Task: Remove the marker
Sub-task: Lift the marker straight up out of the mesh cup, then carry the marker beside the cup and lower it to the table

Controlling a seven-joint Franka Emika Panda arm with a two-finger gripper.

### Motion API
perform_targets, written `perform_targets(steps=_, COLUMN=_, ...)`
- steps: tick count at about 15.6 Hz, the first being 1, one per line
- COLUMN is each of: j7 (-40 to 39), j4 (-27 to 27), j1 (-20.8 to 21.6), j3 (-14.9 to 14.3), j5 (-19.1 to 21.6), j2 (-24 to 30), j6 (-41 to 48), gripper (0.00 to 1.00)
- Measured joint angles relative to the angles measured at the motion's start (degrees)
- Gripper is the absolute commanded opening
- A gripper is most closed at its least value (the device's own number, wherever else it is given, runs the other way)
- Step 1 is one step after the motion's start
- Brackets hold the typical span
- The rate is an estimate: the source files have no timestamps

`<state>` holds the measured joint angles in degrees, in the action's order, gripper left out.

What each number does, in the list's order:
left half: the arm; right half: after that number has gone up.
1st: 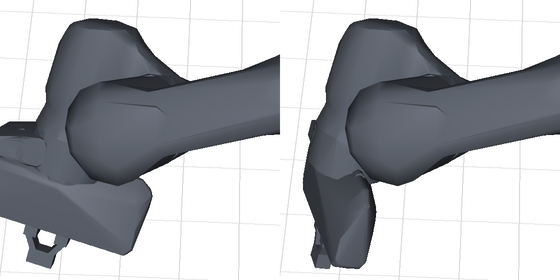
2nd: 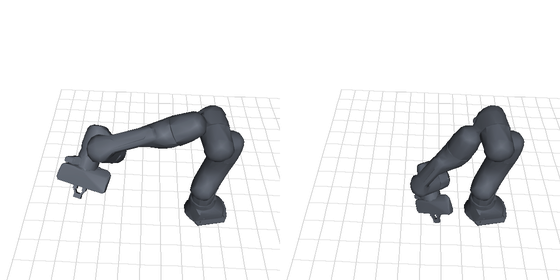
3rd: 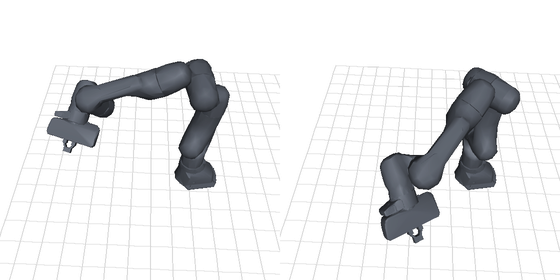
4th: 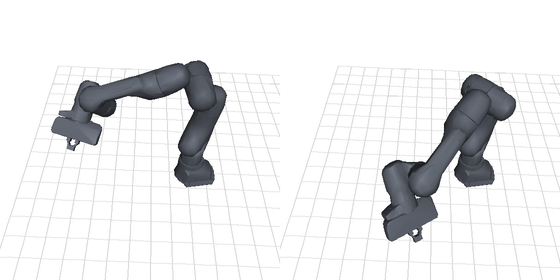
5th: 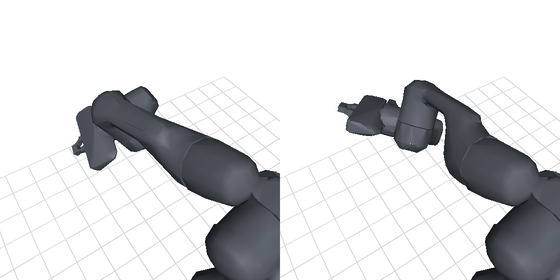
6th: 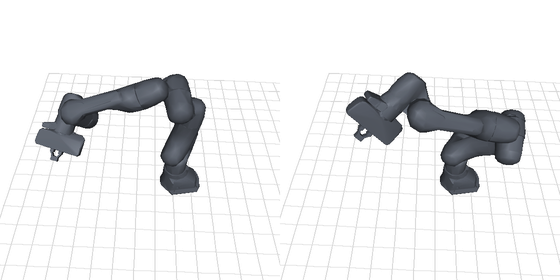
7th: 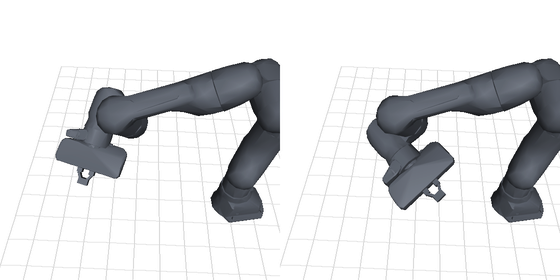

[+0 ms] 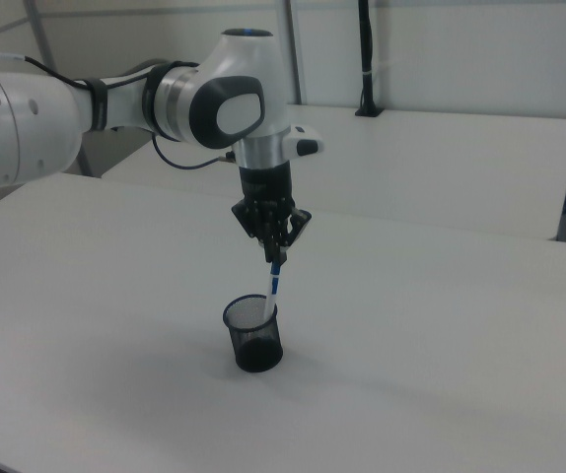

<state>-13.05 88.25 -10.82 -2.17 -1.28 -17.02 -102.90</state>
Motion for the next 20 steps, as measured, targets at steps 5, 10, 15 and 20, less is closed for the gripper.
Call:
perform_targets(steps=5, j7=-0.5, j4=-0.2, j1=-1.7, j3=0.0, j5=2.7, j2=2.7, j6=0.0, gripper=0.09)
perform_targets(steps=10, j7=-0.5, j4=-2.6, j1=-1.8, j3=0.0, j5=6.4, j2=3.2, j6=3.1, gripper=0.09)
perform_targets(steps=15, j7=-0.6, j4=-3.5, j1=-1.8, j3=0.0, j5=9.8, j2=3.2, j6=10.2, gripper=0.09)
perform_targets(steps=20, j7=-1.2, j4=-3.5, j1=0.9, j3=0.9, j5=10.6, j2=3.1, j6=16.3, gripper=0.09)
